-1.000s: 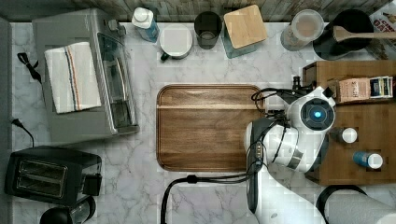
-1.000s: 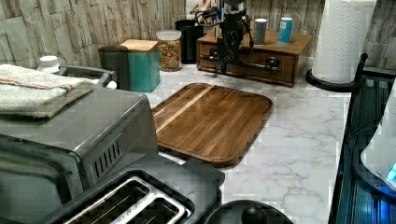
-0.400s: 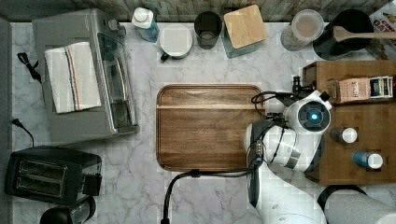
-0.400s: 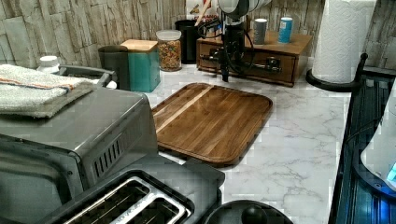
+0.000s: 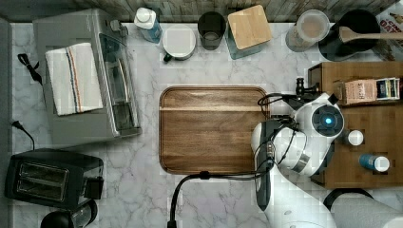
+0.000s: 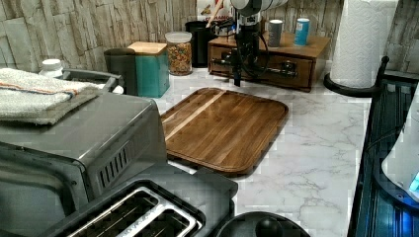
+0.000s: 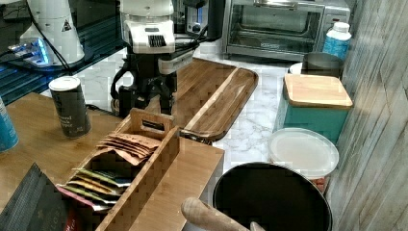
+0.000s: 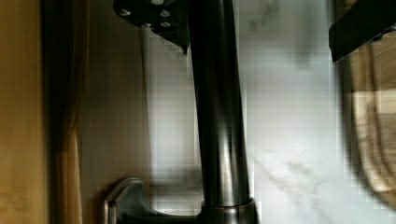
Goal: Open the drawer.
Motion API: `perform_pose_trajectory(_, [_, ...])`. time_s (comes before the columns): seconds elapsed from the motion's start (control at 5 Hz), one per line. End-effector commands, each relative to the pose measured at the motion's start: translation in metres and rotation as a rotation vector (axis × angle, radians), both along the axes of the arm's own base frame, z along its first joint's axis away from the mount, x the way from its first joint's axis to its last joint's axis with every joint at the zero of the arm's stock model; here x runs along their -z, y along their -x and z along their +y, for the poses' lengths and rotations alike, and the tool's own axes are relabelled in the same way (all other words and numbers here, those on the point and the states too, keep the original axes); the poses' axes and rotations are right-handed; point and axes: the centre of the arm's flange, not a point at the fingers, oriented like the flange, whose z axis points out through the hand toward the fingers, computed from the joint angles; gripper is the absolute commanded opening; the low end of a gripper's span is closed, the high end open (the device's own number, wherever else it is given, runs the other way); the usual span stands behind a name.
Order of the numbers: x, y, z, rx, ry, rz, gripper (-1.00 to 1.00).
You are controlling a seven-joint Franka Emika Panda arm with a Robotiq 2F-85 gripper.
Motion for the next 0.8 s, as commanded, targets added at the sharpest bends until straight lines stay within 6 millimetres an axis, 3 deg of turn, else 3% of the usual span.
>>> perform_pose_trajectory(0.2, [-0.008, -0.021, 0.169, -0.114, -0.095, -0.025, 1.0])
perform_pose_trajectory(0.6, [-0.003, -0.008, 0.263, -0.11, -0.114, -0.011, 1.0])
perform_pose_trajectory(0.8, [-0.012, -0.01, 0.295, -0.107, -0.13, 0.003, 1.0])
